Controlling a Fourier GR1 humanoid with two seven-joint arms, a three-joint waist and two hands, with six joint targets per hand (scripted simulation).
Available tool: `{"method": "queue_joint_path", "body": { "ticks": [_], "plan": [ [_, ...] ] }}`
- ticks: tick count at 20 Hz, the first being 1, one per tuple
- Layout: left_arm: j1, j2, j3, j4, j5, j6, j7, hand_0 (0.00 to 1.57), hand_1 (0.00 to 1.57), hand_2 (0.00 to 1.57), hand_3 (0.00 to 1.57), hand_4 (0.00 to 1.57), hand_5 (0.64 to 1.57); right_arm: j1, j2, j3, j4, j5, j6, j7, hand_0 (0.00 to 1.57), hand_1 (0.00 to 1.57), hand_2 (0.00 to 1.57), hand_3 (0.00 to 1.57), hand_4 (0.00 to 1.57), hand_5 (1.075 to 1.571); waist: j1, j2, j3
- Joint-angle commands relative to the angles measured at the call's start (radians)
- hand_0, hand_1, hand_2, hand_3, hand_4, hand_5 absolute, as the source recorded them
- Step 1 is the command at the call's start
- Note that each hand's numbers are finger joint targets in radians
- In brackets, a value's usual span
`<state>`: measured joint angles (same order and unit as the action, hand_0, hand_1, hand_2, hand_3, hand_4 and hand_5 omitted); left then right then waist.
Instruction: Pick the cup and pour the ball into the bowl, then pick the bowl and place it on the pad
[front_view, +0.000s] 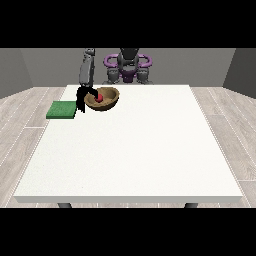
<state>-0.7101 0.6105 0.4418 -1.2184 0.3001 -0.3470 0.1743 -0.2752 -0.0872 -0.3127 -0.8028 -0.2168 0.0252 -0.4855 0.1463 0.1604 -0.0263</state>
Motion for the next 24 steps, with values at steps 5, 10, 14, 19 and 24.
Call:
{"method": "queue_joint_path", "body": {
  "ticks": [5, 10, 14, 19, 24],
  "plan": [
    [-0.015, 0.036, 0.024, -0.012, 0.065, -0.064, 0.015, 0.00, 0.00, 0.00, 0.00, 1.06, 1.528, 0.085, -0.081, -0.020, 0.075, 0.072, -0.169, 0.091, 1.57, 1.57, 1.57, 1.57, 0.91, 1.478, 0.066, 0.084, 0.0247],
    [-0.034, 0.043, 0.036, -0.007, 0.075, -0.055, 0.013, 0.00, 0.00, 0.00, 0.00, 1.14, 1.520, 0.113, -0.138, 0.005, 0.001, 0.106, -0.219, 0.129, 1.57, 1.57, 1.57, 1.37, 0.96, 1.536, 0.072, 0.091, 0.0229],
    [-0.006, 0.036, 0.033, 0.030, 0.053, -0.040, 0.013, 0.00, 0.00, 0.00, 0.00, 1.19, 1.526, 0.133, -0.180, 0.041, -0.120, 0.120, -0.264, 0.251, 1.57, 1.57, 1.57, 1.25, 1.01, 1.546, 0.036, 0.022, 0.0196],
    [0.017, 0.063, 0.053, 0.071, 0.048, -0.058, -0.007, 0.00, 0.00, 0.00, 0.00, 1.20, 1.539, 0.109, -0.292, 0.047, -0.209, 0.084, -0.233, 0.426, 1.57, 1.57, 1.57, 1.03, 1.04, 1.558, 0.001, 0.002, 0.0187],
    [0.037, 0.077, 0.070, 0.089, 0.025, -0.031, -0.027, 0.00, 0.00, 0.00, 0.00, 1.20, 1.540, 0.110, -0.452, 0.051, -0.260, 0.083, -0.136, 0.529, 1.57, 1.57, 1.57, 0.72, 1.05, 1.563, -0.057, -0.007, 0.0223]
  ]
}}
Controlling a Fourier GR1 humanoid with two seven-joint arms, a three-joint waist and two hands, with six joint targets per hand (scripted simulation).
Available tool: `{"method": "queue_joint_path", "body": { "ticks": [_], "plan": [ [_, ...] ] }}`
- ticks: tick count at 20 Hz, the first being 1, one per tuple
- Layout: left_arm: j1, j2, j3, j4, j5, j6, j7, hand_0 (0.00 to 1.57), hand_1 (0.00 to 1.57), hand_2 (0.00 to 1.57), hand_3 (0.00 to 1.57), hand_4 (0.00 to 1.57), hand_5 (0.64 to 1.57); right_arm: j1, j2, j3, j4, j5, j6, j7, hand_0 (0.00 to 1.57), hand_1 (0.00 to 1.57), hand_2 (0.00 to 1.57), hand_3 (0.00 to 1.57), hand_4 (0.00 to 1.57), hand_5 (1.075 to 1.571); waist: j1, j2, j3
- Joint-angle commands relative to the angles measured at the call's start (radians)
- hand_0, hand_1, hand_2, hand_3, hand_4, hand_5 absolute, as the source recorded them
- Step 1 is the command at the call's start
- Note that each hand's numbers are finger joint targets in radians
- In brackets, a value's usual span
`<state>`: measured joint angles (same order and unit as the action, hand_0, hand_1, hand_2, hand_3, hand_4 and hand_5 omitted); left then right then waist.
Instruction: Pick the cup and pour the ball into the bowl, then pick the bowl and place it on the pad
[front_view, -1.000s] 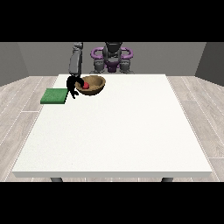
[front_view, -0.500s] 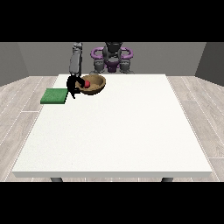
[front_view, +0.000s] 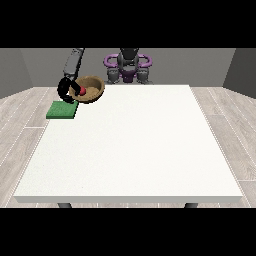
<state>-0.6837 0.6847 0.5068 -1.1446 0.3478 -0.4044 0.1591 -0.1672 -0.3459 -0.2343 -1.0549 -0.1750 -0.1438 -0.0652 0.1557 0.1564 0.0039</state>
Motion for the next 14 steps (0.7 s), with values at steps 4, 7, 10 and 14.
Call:
{"method": "queue_joint_path", "body": {
  "ticks": [4, 7, 10, 14],
  "plan": [
    [0.102, 0.024, 0.043, 0.085, -0.017, -0.037, -0.096, 0.00, 0.00, 0.00, 0.00, 1.20, 1.545, -0.044, -0.272, -0.077, -0.042, -0.017, 0.086, 0.248, 1.57, 1.57, 1.57, 0.67, 1.08, 1.566, -0.096, -0.034, -0.0057],
    [0.101, 0.068, 0.069, 0.106, 0.008, -0.064, -0.099, 0.00, 0.00, 0.00, 0.00, 1.20, 1.543, -0.087, -0.361, -0.120, 0.034, -0.043, 0.179, 0.253, 1.57, 1.57, 1.57, 0.58, 1.09, 1.564, -0.095, -0.006, -0.0043],
    [0.097, 0.022, 0.033, 0.070, -0.016, -0.021, -0.139, 0.00, 0.00, 0.00, 0.00, 1.20, 1.546, -0.186, -0.364, -0.126, 0.088, -0.020, 0.146, 0.251, 1.57, 1.57, 1.57, 0.58, 1.09, 1.564, -0.074, 0.028, -0.0037],
    [0.080, 0.071, 0.056, 0.083, 0.017, -0.058, -0.153, 0.00, 0.00, 0.00, 0.00, 1.21, 1.555, -0.243, -0.391, -0.159, 0.204, -0.025, 0.179, 0.199, 1.57, 1.57, 1.57, 0.38, 1.12, 1.568, -0.060, 0.092, -0.0033]
  ]
}}
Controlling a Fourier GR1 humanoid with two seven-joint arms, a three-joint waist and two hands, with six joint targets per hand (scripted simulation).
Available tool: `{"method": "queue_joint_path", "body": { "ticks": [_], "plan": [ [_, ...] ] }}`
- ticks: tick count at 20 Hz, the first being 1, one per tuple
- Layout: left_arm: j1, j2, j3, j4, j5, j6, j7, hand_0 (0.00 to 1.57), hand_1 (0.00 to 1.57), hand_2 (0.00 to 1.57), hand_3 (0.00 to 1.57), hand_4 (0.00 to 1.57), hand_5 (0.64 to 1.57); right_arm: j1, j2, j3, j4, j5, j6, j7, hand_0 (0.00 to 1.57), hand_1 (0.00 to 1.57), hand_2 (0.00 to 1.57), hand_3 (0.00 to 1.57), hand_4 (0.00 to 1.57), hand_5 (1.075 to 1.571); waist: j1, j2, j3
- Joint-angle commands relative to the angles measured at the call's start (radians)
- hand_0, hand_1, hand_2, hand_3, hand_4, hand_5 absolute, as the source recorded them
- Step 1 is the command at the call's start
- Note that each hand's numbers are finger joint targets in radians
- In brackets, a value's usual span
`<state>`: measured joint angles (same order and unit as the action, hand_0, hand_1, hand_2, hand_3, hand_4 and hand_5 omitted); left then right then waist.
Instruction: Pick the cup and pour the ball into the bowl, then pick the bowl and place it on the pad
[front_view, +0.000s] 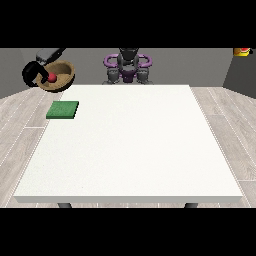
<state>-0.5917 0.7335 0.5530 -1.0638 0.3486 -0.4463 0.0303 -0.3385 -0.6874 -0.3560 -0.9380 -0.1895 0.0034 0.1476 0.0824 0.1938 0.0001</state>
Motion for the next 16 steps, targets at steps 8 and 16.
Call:
{"method": "queue_joint_path", "body": {
  "ticks": [8, 16],
  "plan": [
    [0.044, -0.003, 0.001, 0.005, 0.009, -0.019, -0.093, 0.00, 0.00, 0.00, 0.00, 1.21, 1.556, -0.117, 0.120, -0.003, 0.154, 0.002, -0.049, -0.088, 1.57, 1.57, 1.57, 0.45, 1.04, 1.570, 0.027, 0.049, 0.0003],
    [0.032, 0.064, 0.023, 0.026, 0.040, -0.029, -0.058, 0.00, 0.00, 0.00, 0.00, 1.19, 1.561, -0.172, 0.020, -0.097, 0.294, -0.067, 0.023, -0.059, 1.57, 1.57, 1.57, 0.88, 0.71, 1.571, 0.000, 0.066, 0.0012]
  ]
}}
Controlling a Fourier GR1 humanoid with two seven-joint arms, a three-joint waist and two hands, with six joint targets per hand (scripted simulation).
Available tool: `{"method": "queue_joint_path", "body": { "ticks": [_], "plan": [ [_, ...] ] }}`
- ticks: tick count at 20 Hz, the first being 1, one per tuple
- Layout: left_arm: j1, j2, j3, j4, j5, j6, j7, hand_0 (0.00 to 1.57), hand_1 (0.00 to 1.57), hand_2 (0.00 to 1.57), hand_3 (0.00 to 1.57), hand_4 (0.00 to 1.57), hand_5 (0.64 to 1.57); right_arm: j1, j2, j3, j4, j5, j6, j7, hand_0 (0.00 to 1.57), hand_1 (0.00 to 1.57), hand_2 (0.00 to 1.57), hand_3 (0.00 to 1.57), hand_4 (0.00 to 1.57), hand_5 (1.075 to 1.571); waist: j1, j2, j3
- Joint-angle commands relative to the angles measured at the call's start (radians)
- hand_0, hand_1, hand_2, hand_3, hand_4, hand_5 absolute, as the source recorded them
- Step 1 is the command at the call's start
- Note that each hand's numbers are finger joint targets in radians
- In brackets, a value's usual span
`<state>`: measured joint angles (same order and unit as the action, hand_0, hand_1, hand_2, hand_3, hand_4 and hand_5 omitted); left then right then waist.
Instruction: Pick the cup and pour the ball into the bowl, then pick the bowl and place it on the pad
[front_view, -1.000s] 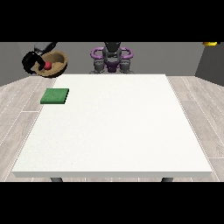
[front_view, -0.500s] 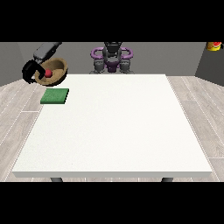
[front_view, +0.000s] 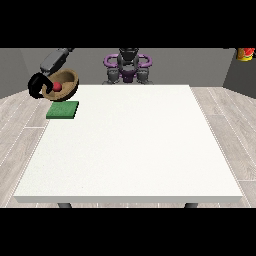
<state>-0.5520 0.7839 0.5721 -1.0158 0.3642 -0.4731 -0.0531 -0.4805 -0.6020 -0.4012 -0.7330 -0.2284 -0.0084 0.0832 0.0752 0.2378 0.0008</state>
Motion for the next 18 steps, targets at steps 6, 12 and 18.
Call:
{"method": "queue_joint_path", "body": {
  "ticks": [6, 12, 18],
  "plan": [
    [0.006, 0.049, 0.023, 0.015, 0.031, -0.033, -0.018, 0.00, 0.00, 0.00, 0.00, 1.20, 1.560, -0.066, -0.103, -0.049, 0.090, 0.017, -0.071, -0.014, 1.55, 1.55, 1.51, 0.93, 0.00, 1.554, 0.012, 0.030, -0.0007],
    [0.002, 0.090, 0.032, 0.083, 0.004, -0.032, -0.079, 0.00, 0.00, 0.00, 0.00, 1.19, 1.563, -0.083, 0.048, -0.025, 0.065, 0.014, -0.154, -0.091, 1.46, 1.46, 1.41, 0.83, 0.00, 1.532, -0.013, 0.050, -0.0010],
    [0.006, 0.068, 0.016, 0.028, 0.013, -0.013, -0.086, 0.00, 0.00, 0.00, 0.00, 1.19, 1.566, -0.146, -0.030, -0.044, 0.127, 0.031, -0.183, -0.112, 1.26, 1.26, 1.35, 0.91, 0.11, 1.529, 0.030, 0.076, -0.0001]
  ]
}}
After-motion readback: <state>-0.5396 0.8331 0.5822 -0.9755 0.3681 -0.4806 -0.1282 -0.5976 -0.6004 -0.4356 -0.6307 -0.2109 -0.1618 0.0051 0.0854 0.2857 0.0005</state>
